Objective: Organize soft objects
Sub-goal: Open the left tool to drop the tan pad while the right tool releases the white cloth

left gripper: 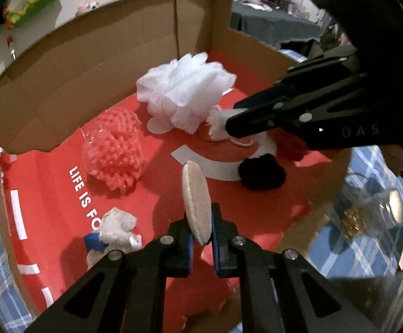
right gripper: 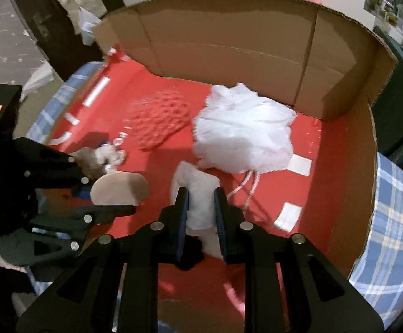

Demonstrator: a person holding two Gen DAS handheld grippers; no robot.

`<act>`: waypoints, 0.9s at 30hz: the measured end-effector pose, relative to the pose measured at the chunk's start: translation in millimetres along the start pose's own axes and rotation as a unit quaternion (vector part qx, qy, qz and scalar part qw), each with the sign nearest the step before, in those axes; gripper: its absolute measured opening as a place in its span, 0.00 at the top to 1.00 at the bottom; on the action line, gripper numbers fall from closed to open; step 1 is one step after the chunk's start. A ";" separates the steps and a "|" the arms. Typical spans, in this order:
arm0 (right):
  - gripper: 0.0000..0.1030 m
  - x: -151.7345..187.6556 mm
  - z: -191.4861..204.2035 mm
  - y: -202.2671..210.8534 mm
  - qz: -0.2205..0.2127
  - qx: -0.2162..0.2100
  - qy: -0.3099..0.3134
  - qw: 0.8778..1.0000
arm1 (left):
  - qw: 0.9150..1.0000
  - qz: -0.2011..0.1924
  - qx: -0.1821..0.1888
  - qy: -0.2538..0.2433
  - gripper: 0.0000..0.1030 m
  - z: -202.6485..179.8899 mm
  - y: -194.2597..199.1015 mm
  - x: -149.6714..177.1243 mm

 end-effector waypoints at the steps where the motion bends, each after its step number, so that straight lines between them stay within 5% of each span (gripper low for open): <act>1: 0.82 -1.7 -3.3 -4.6 0.005 0.011 0.000 1.000 | 1.000 0.009 -0.002 0.002 0.89 1.3 -4.3 -1.5; 13: 0.82 -2.8 -12.0 -25.6 0.036 0.055 0.015 0.998 | 0.999 0.033 -0.019 0.013 0.89 7.8 -17.8 -8.9; 27: 0.77 -5.7 -9.7 -35.6 0.046 0.075 0.024 0.996 | 0.999 0.027 -0.043 0.006 0.53 4.7 -16.8 -19.8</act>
Point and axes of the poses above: each gripper's, at about its wrist camera, not at the fingertips, and y roughly against the way its jaws point, z to its left, x to its underside, the point moved 8 cm from there along -y, roughly the way its jaws point, and after that the axes turned 10 degrees about x, right-handed, at the moved point
